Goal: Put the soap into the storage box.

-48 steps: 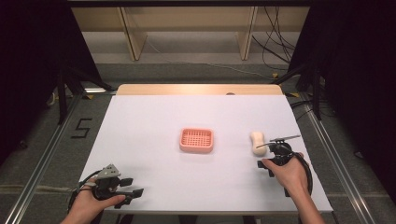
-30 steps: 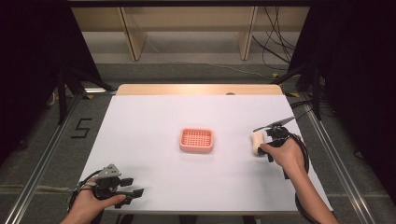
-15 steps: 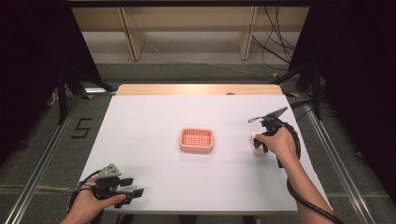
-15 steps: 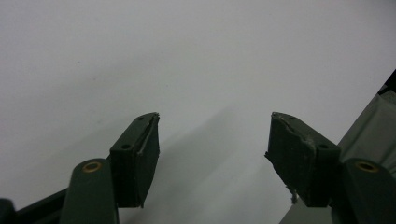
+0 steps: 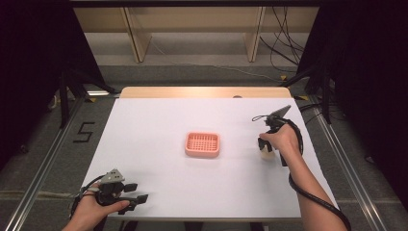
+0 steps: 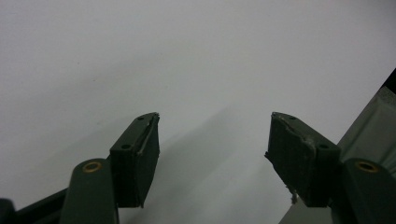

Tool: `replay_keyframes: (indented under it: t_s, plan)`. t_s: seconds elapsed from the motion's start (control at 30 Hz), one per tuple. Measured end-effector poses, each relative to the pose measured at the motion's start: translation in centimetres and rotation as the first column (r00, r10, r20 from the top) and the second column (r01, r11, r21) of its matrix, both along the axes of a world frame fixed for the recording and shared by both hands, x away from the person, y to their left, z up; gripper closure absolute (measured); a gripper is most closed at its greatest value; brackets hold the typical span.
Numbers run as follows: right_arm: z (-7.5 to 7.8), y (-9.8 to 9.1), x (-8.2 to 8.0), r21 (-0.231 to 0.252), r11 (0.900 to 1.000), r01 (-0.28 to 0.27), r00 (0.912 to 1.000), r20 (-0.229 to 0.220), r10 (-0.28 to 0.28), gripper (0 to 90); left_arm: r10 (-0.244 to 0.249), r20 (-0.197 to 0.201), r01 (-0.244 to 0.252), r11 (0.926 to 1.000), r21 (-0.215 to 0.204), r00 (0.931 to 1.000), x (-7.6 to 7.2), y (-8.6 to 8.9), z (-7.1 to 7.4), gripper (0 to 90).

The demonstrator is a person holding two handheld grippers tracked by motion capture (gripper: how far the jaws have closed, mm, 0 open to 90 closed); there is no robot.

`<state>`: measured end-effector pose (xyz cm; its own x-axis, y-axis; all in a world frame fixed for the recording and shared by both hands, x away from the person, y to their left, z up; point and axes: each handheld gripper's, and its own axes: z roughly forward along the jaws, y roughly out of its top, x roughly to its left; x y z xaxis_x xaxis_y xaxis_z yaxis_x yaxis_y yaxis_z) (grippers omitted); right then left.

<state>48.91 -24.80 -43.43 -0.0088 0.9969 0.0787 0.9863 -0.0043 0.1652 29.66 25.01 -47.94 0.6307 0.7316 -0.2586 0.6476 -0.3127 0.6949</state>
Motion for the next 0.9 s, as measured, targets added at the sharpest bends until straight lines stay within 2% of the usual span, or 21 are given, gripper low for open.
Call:
replay_keyframes:
  t_s: [0.03,0.1,0.13,0.2,0.23,0.27,0.3,0.33,0.37,0.4,0.43,0.47,0.5,0.6,0.63,0.77,0.83,0.87,0.9]
  plan:
    - [-0.2,-0.1,0.0,-0.003,0.9997,-0.025,0.9997,0.005,0.025,39.9,-0.001,0.001,0.001,1.0000,-0.005,1.0000,0.0,0.0,0.0,33.6]
    - [-0.2,0.1,0.0,-0.004,0.9998,-0.019,0.9998,-0.004,0.019,40.0,0.000,0.000,0.000,1.0000,-0.004,1.0000,0.0,0.0,0.0,33.6]
    - [-0.5,-0.3,0.0,-0.012,0.9980,-0.062,0.9981,0.002,0.062,40.0,0.000,0.001,0.000,1.0000,-0.002,1.0000,0.0,0.0,0.0,33.6]
    - [-0.5,0.1,0.2,-0.007,0.9994,-0.034,0.9992,-0.021,0.034,40.0,0.000,0.001,0.000,1.0000,-0.002,1.0000,0.0,0.0,0.0,33.6]
    - [-0.9,-0.1,0.2,-0.025,0.9977,-0.063,0.9980,-0.001,0.063,40.0,0.000,0.001,0.000,1.0000,0.005,1.0000,0.0,0.0,0.0,33.7]
    - [-0.9,-0.1,0.2,-0.025,0.9977,-0.063,0.9980,-0.001,0.063,40.0,-0.002,0.000,0.002,1.0000,-0.003,1.0000,0.0,0.0,0.0,33.7]
    - [-0.8,0.1,0.4,-0.018,0.9991,-0.039,0.9990,-0.021,0.039,40.1,-0.002,-0.001,0.002,1.0000,-0.002,1.0000,0.0,0.0,0.0,33.7]
    - [-0.8,-0.1,0.4,-0.030,0.9965,-0.078,0.9965,-0.032,0.077,40.4,-0.002,-0.002,0.002,1.0000,-0.002,1.0000,0.0,0.0,0.0,33.6]
    - [-0.9,0.0,0.4,-0.028,0.9969,-0.074,0.9969,-0.027,0.073,40.6,-0.001,-0.002,0.001,1.0000,-0.003,1.0000,0.0,0.0,0.0,33.6]
    - [-1.0,0.2,0.6,-0.020,0.9987,-0.048,0.9983,-0.035,0.047,41.2,-0.001,-0.002,0.001,1.0000,-0.003,1.0000,0.0,0.0,0.0,33.6]
    - [-1.1,0.1,0.7,-0.021,0.9981,-0.058,0.9980,-0.027,0.057,41.8,-0.001,-0.002,0.001,1.0000,-0.002,1.0000,0.0,0.0,0.0,33.6]
    - [-1.1,0.3,0.7,-0.023,0.9976,-0.066,0.9968,-0.047,0.065,43.6,-0.001,0.000,0.001,1.0000,-0.001,1.0000,0.0,0.0,0.0,33.6]
    - [-1.1,0.3,0.8,-0.028,0.9964,-0.079,0.9960,-0.043,0.078,44.0,-0.001,0.001,0.001,1.0000,-0.001,1.0000,0.0,0.0,0.0,33.6]
    - [-1.2,0.5,0.9,-0.024,0.9976,-0.065,0.9971,-0.041,0.064,44.6,-0.002,0.000,0.002,1.0000,-0.001,1.0000,0.0,0.0,0.0,33.7]
    - [-1.2,0.4,0.9,-0.032,0.9959,-0.085,0.9954,-0.047,0.083,45.3,-0.003,0.000,0.003,1.0000,-0.001,1.0000,0.0,0.0,0.0,33.7]
    - [-1.4,0.6,1.1,-0.032,0.9967,-0.075,0.9967,-0.035,0.074,49.1,-0.002,0.001,0.002,1.0000,-0.002,1.0000,0.0,0.0,0.0,33.6]
    - [-1.5,0.6,1.1,-0.038,0.9958,-0.083,0.9954,-0.050,0.081,49.4,-0.002,0.000,0.002,1.0000,-0.001,1.0000,0.0,0.0,0.0,33.7]
    - [-1.5,0.5,1.1,-0.038,0.9921,-0.120,0.9920,-0.044,0.118,49.6,-0.001,0.000,0.001,1.0000,0.007,1.0000,0.0,0.0,0.0,33.6]
    - [-1.5,0.5,1.1,-0.038,0.9921,-0.120,0.9920,-0.044,0.118,49.6,-0.001,0.000,0.001,1.0000,0.007,1.0000,0.0,0.0,0.0,33.6]
